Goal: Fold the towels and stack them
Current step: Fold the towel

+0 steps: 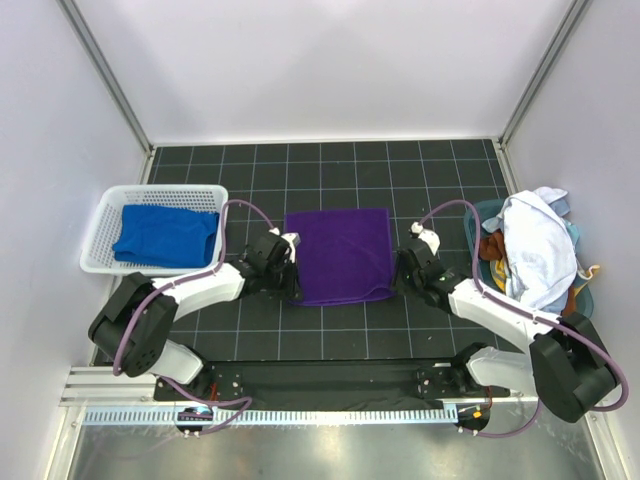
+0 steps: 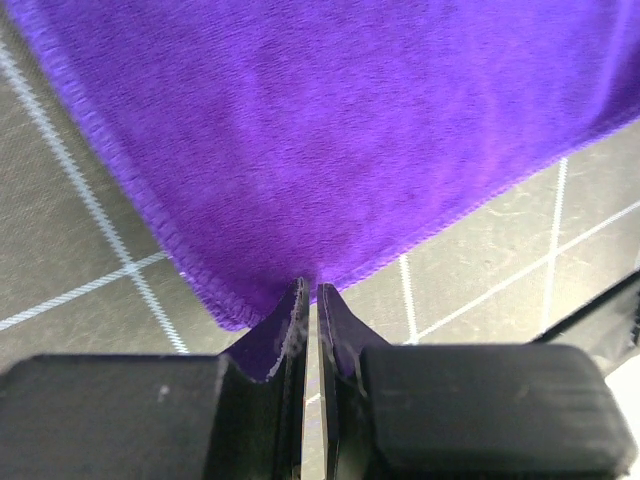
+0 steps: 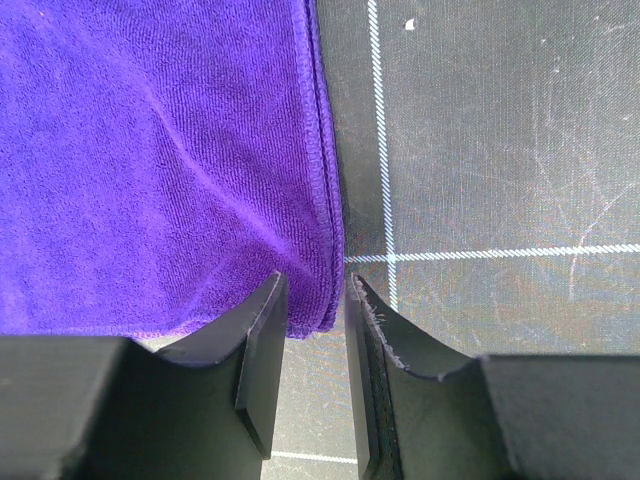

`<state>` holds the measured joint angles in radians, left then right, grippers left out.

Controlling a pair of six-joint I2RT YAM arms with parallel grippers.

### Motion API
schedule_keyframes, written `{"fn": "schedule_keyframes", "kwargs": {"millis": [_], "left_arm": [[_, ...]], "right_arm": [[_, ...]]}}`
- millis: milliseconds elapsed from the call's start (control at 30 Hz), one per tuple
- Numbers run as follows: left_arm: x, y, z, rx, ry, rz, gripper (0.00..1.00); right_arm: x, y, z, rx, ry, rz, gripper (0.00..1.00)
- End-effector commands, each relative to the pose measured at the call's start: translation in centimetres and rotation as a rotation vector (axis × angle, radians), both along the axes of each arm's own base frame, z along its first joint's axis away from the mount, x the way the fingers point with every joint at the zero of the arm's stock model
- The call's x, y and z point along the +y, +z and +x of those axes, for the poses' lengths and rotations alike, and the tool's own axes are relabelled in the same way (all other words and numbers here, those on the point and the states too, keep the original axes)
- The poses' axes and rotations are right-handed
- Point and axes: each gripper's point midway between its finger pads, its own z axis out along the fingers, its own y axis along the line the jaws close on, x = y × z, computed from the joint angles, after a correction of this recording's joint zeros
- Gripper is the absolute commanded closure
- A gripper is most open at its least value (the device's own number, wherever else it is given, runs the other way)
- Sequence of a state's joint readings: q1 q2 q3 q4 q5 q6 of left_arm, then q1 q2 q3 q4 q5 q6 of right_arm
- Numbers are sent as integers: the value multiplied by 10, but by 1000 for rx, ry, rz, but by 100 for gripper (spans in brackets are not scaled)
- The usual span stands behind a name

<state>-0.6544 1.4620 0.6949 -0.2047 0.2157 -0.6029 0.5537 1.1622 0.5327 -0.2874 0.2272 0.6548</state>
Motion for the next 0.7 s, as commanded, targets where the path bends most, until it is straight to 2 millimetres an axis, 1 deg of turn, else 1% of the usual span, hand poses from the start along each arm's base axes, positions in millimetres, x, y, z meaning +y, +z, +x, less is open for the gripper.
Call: {"fn": "schedule_keyframes", "kwargs": {"millis": [0,33,100,233,467,533,567,667], "left_arm": [[4,3,4,-27,30,18,89],[5,1,5,-25,38,24,89],[7,-1,7,-26,53,41,89],[13,-4,9,-25,86,71,89],[26,-5,11,-36,129,134,89],[31,-6,11,-34,140,154,89],[33,-6,11,-38,147,161,89],[35,-6,8,-28,150,164,89]], "right_arm": [[-2,-1,2,-13,-30,-5,64],[-4,-5,-2,-2,-35,-7,64],[-2,-5,-4,4,-30,4,64],[-4,-13,-8,34,-47,1,64],[-5,-32,-17,102,-65,-4,69],[-3,-35,-22,116,-52,5,69],[-1,-34,-23,111,-47,11,69],[0,-33,-28,115,-33,15,66]]}}
